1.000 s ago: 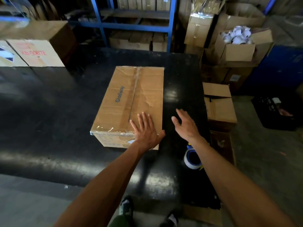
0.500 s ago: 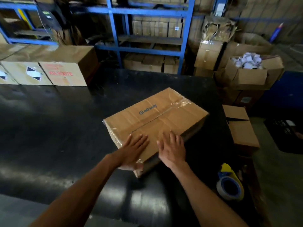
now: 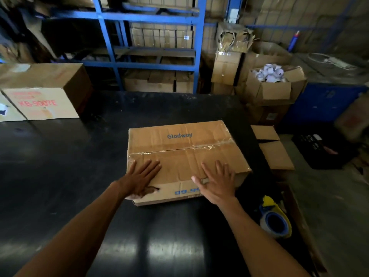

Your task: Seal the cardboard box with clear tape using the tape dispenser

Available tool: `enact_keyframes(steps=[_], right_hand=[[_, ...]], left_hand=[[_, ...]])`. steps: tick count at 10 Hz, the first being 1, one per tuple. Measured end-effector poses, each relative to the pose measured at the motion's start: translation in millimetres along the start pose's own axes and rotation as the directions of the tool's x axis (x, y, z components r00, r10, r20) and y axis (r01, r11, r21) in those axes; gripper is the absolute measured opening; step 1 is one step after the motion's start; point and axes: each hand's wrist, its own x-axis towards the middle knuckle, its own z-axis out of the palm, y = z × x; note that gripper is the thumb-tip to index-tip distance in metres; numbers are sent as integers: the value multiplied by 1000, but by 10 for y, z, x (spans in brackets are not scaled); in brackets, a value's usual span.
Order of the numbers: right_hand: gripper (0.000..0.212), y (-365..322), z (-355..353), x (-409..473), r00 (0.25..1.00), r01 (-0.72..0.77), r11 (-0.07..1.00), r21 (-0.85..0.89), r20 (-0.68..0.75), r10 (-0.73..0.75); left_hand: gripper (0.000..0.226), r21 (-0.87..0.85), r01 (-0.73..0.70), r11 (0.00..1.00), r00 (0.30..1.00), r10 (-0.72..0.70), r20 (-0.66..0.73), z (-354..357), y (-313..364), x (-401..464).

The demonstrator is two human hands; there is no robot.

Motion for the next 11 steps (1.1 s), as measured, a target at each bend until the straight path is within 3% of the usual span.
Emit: enact_keyframes(steps=[1,2,7,9,10,11], right_hand=[[83,4,16,-57,998,-38,998,-51,-52,36],[76,21,84,-36,995,-74,997,-38,-75,71],[74,105,34,187,996,-79,997,-27,-32,78],[78,153,29,234,998,-66,997,-28,6,66],[80,149,-90,255,995,-49,998,49,85,45],[78,328,-75,164,998,42,958,284,39,-56]], left_hand=[[88,112,22,994,998,-29,56,-158,-2,169],[102,160,92,983,988,-111,111,-235,99,370],[88,16,125,992,981,-126,147,-322,148,483],[87,-10,134,991,987,-132,96,-265,161,476],[90,-48,161,986,983,-156,96,-302,153,472],[85,-106,227,968,973,-230,-15,-120,256,438]])
